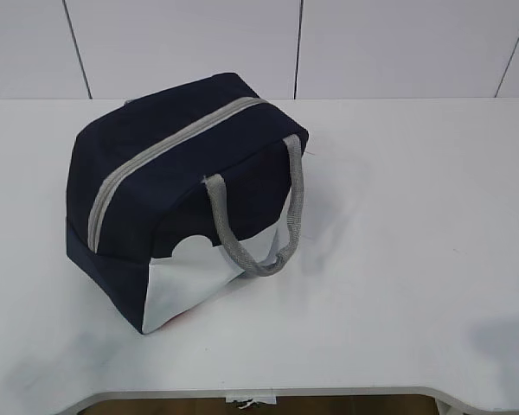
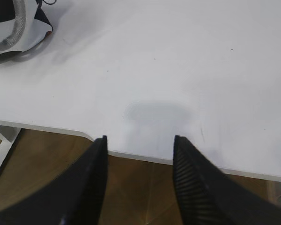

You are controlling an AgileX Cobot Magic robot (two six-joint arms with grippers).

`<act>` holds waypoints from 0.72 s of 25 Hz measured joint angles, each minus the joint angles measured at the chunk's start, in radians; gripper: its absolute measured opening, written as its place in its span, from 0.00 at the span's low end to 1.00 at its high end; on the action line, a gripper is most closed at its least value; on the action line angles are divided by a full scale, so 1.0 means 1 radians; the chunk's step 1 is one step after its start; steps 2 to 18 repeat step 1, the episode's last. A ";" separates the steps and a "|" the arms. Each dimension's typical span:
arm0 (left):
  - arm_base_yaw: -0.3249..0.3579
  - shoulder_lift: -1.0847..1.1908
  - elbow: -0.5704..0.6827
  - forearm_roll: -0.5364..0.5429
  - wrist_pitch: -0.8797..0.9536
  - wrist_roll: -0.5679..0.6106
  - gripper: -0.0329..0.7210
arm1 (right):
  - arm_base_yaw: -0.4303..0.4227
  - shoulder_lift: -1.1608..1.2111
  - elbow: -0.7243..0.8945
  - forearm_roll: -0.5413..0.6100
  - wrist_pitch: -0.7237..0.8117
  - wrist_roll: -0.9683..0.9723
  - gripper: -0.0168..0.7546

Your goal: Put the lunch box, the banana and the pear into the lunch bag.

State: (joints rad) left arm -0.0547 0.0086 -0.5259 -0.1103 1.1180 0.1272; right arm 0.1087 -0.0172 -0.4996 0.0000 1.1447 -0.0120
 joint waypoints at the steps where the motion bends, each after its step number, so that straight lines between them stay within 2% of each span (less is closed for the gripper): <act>1: 0.000 0.000 0.000 0.000 0.000 0.000 0.36 | 0.000 0.000 0.000 0.000 0.000 0.000 0.49; 18: 0.000 0.000 0.000 0.000 0.000 0.000 0.36 | 0.000 0.000 0.000 0.000 0.000 0.000 0.49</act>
